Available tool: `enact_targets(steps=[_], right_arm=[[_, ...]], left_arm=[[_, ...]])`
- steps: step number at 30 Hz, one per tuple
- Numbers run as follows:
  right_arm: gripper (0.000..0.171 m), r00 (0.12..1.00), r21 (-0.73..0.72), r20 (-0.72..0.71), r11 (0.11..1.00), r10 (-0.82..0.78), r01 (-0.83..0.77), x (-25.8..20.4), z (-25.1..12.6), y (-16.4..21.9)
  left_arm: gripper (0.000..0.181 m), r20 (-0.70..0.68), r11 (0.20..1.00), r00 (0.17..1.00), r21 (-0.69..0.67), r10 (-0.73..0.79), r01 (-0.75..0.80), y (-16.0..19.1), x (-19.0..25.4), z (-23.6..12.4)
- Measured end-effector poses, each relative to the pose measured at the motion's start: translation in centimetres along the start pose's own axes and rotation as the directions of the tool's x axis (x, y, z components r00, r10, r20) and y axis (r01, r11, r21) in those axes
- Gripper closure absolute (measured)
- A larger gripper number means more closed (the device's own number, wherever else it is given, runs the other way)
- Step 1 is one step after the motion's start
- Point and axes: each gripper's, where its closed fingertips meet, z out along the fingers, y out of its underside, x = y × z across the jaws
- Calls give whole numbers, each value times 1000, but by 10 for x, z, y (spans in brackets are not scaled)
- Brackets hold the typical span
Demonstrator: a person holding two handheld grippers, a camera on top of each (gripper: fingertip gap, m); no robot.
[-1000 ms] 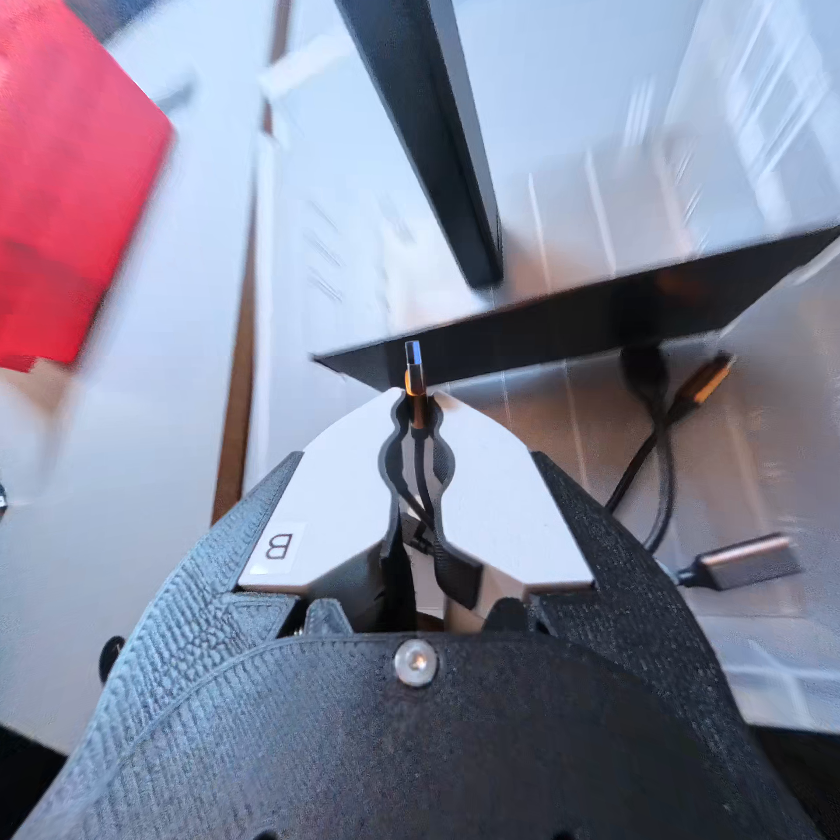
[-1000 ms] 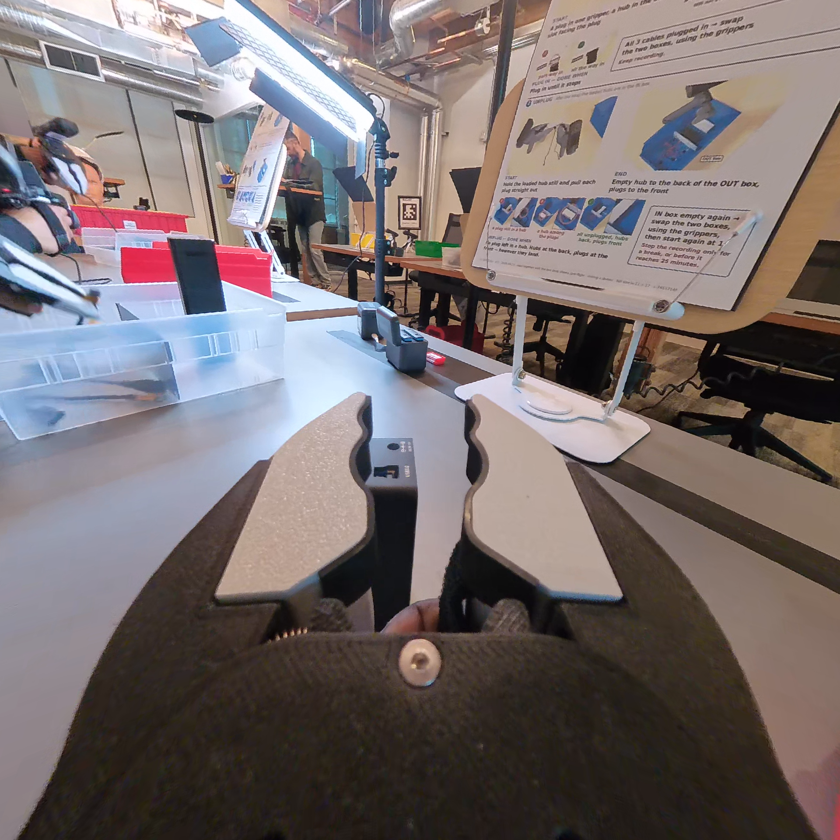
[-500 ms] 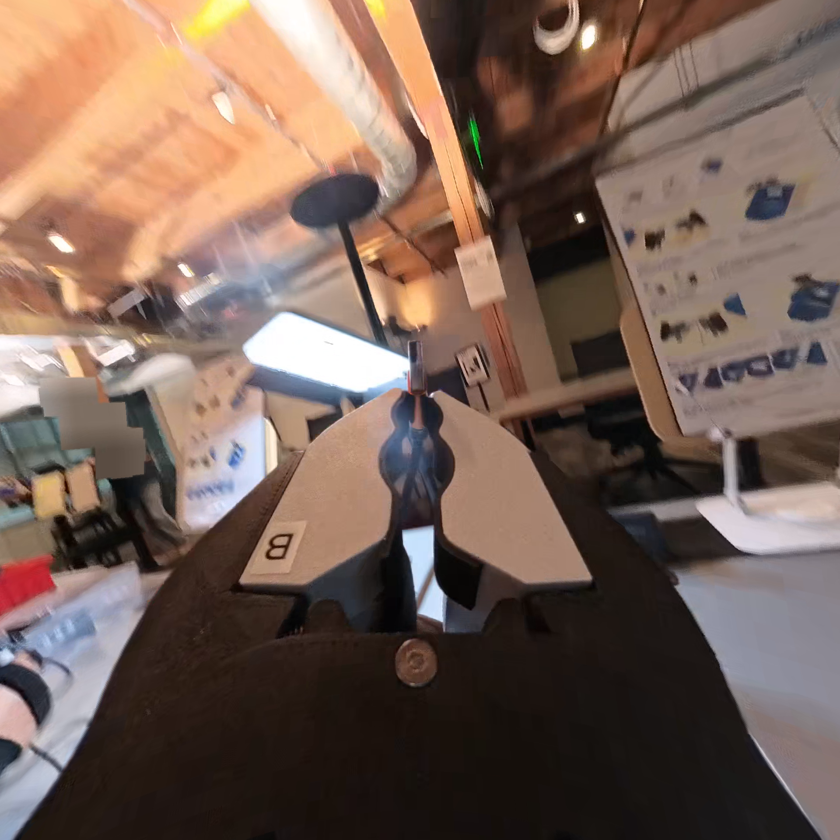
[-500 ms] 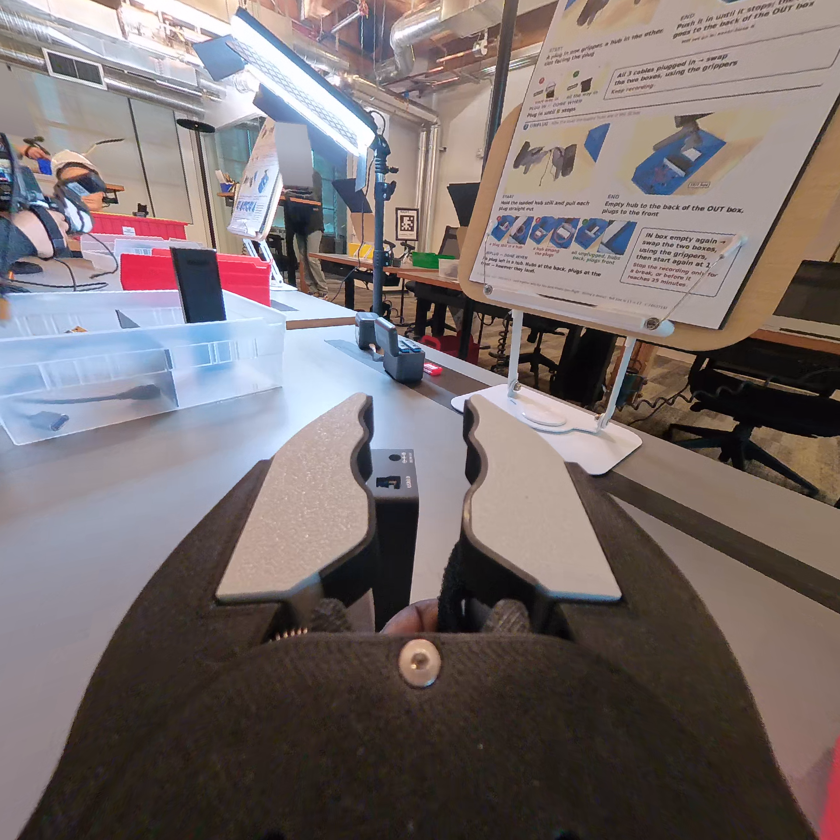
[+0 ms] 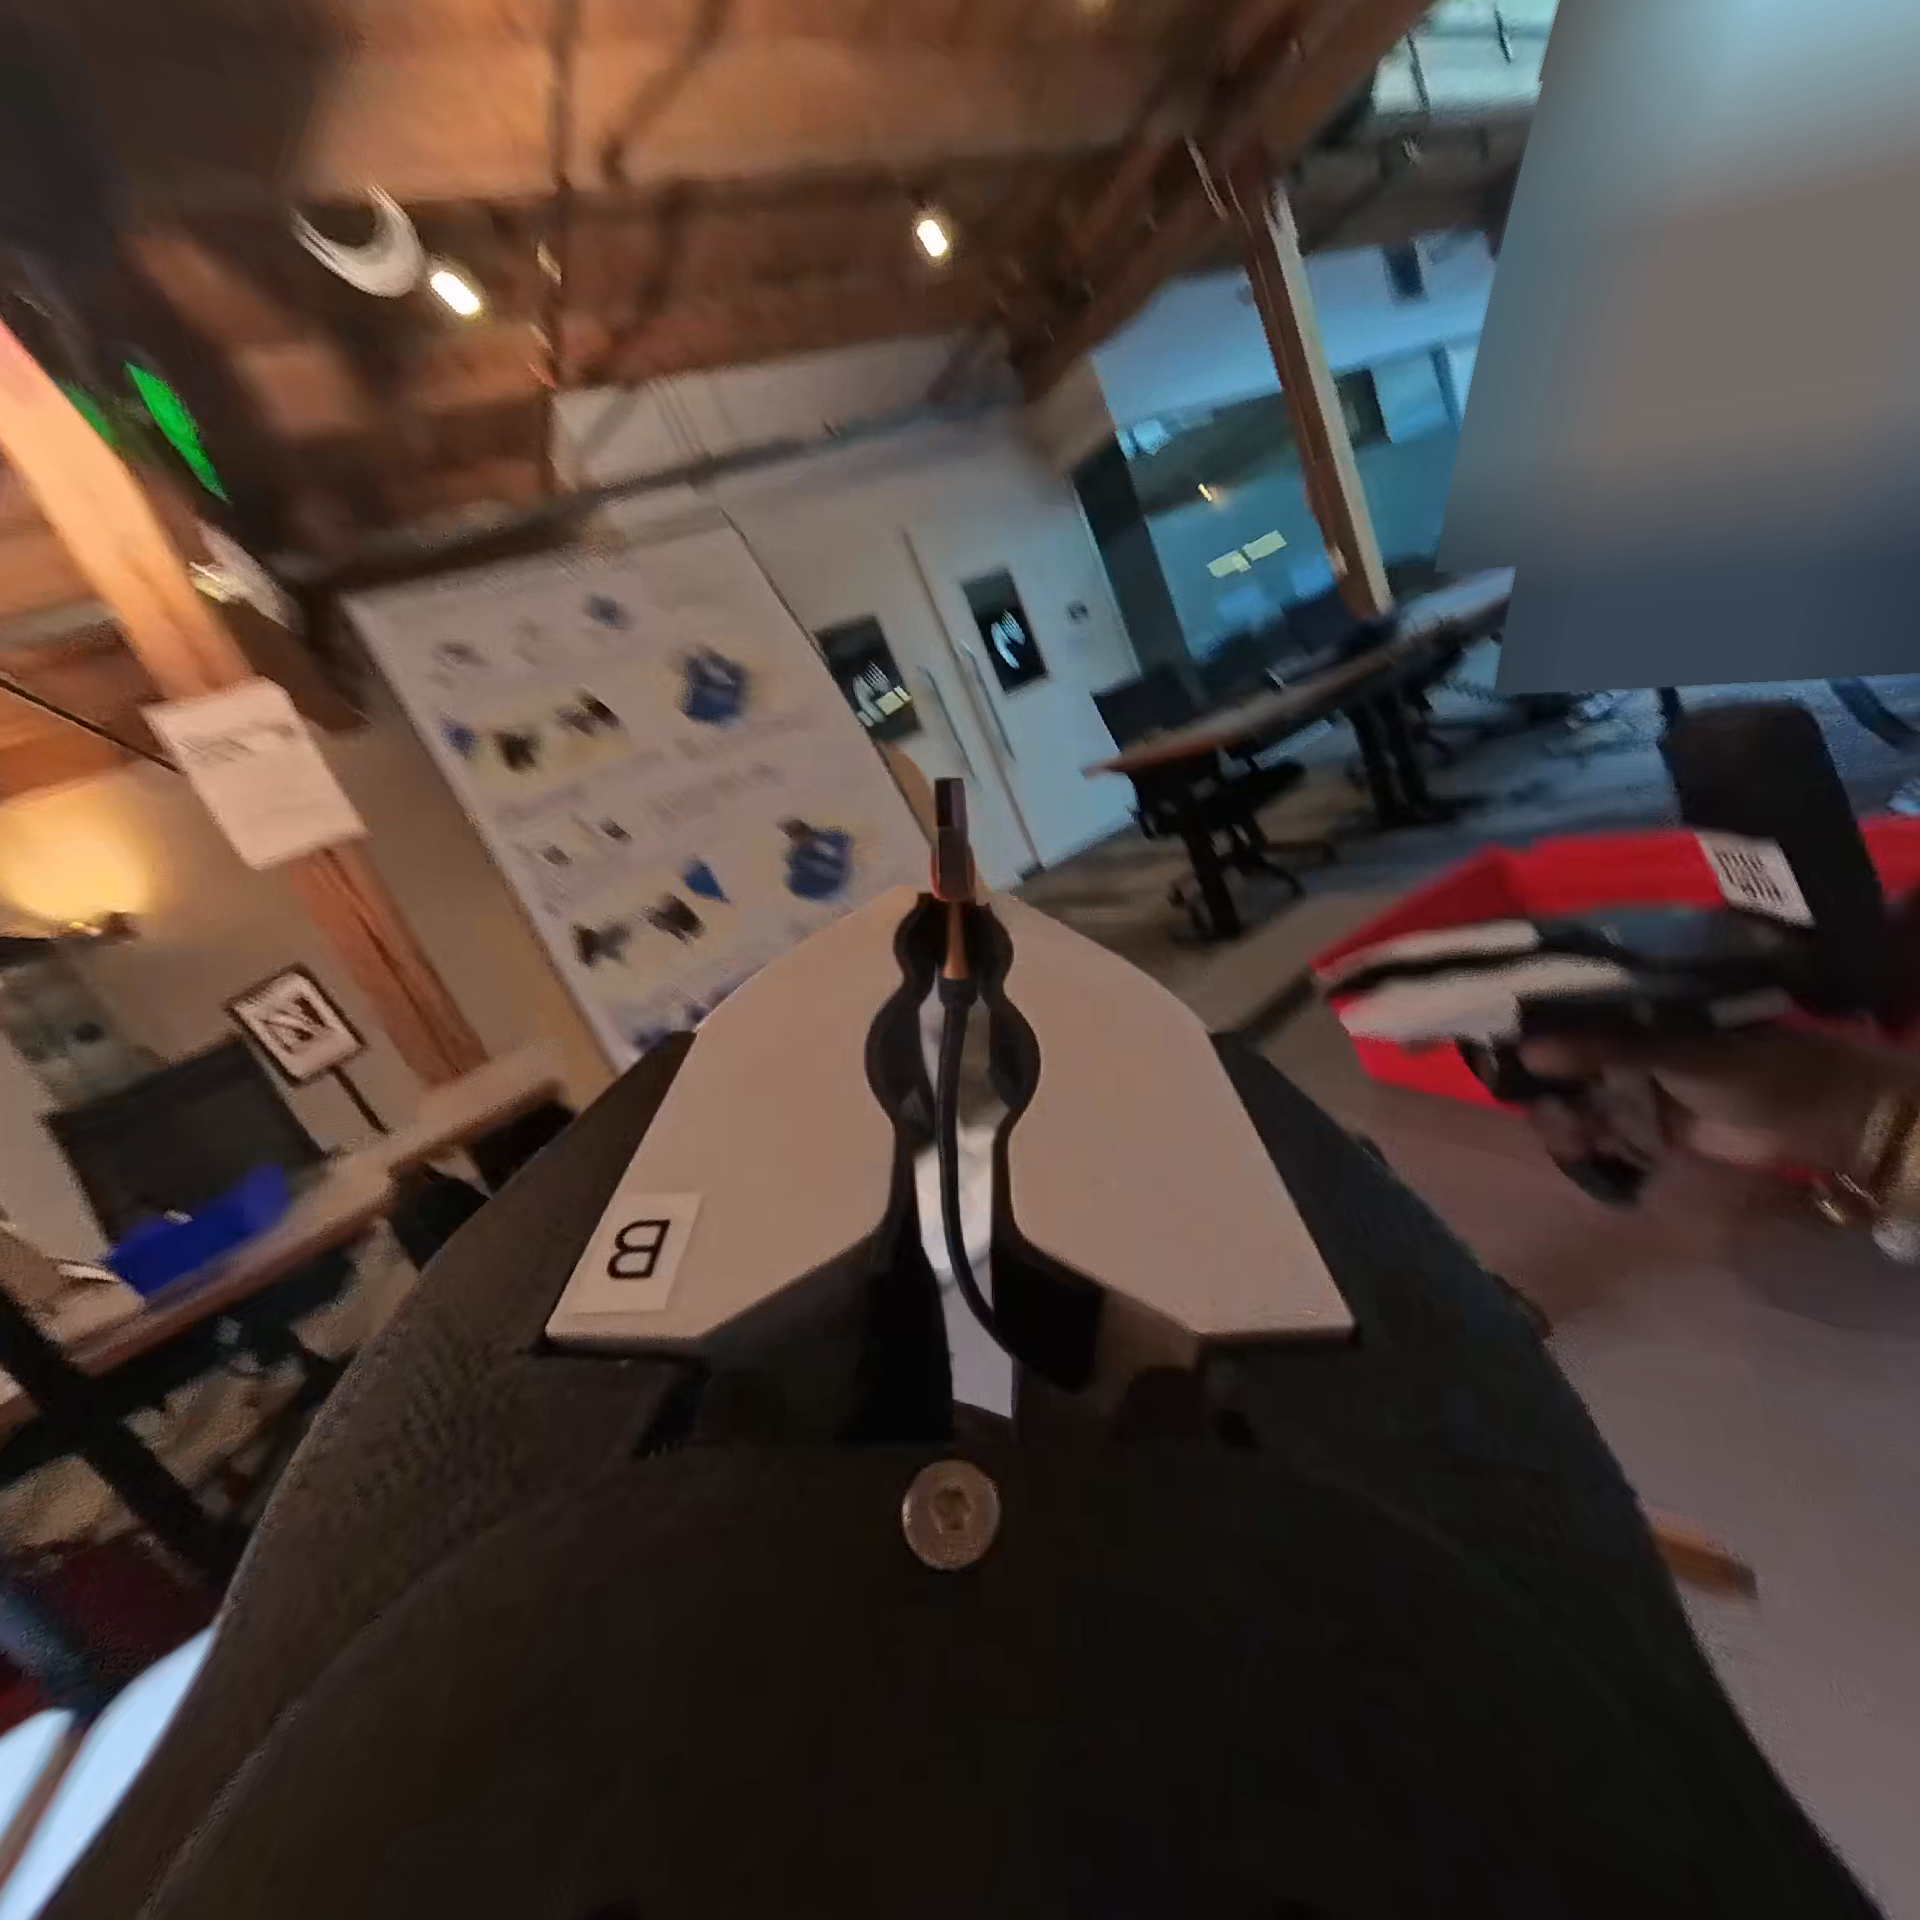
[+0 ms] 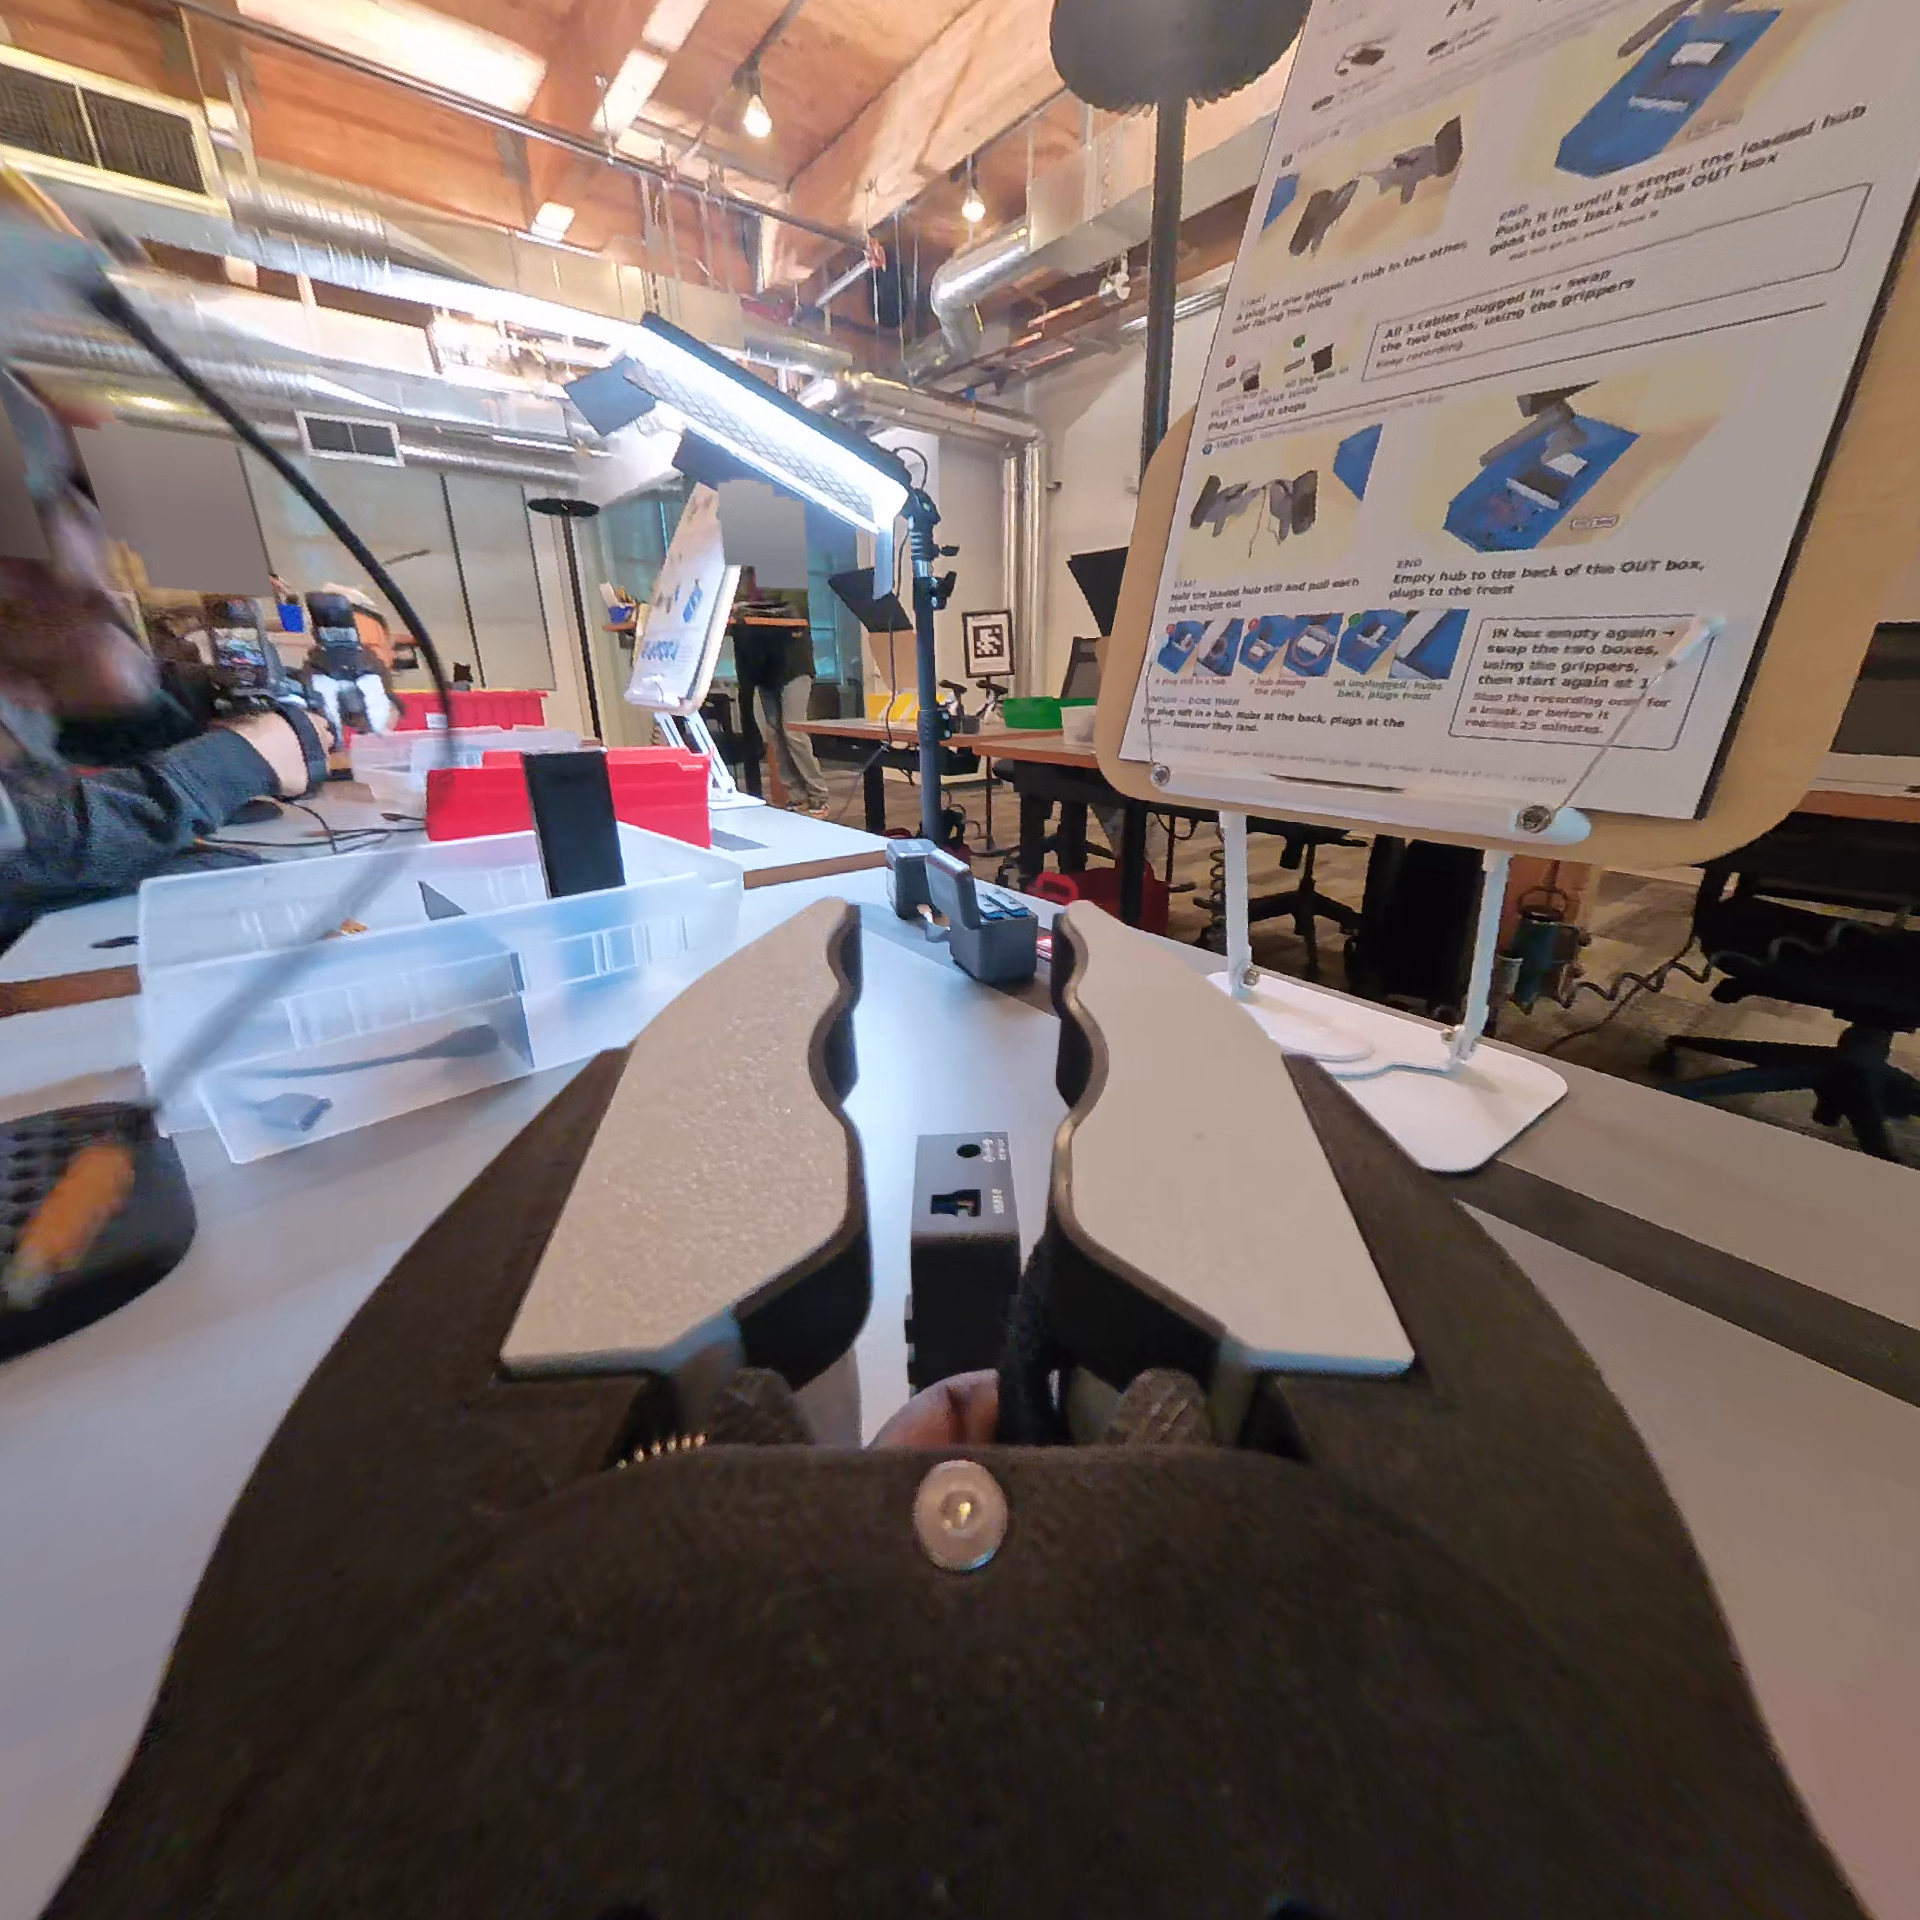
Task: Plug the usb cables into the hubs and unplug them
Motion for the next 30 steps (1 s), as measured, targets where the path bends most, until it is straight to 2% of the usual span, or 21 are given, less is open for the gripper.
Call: enact_targets(steps=[1, 3, 5, 9, 12, 15, 19, 25, 28, 30], right_arm=[[137, 1000, 4, 9, 1000, 7, -7, -2, 0, -1], [139, 999, 10, 33, 1000, 25, -25, -8, 1, -4], [145, 995, 3, 83, 999, 46, -46, -19, 3, -6], [147, 969, -44, 236, 997, 71, -63, -62, 14, -2], [144, 950, -102, 309, 995, 41, -10, -95, 25, 14], [143, 934, -156, 357, 985, -18, 79, -117, 31, 31], [143, 932, -185, 361, 977, -37, 110, -132, 36, 39], [146, 945, -229, 238, 933, -224, 278, -131, 48, 56], [156, 952, -233, 199, 932, -234, 278, -126, 49, 56], [156, 953, -245, 205, 931, -222, 269, -125, 49, 57]], left_arm=[[174, -40, 999, 999, -43, -17, 15, 22, 16, 8], [174, -80, 995, 997, -104, -5, -3, 62, 42, 16], [174, -80, 985, 992, -132, 99, -109, 91, 59, 20], [174, -19, 911, 919, -122, 394, -394, 125, 72, 22], [174, -44, 855, 865, -135, 500, -501, 145, 84, 20], [175, -65, 825, 839, -156, 540, -543, 157, 90, 19], [174, -56, 786, 809, -208, 585, -582, 164, 86, 20], [174, -63, 770, 801, -242, 595, -590, 171, 84, 21], [174, -67, 761, 793, -241, 605, -602, 171, 85, 20], [174, -75, 760, 794, -245, 604, -602, 172, 86, 20]])
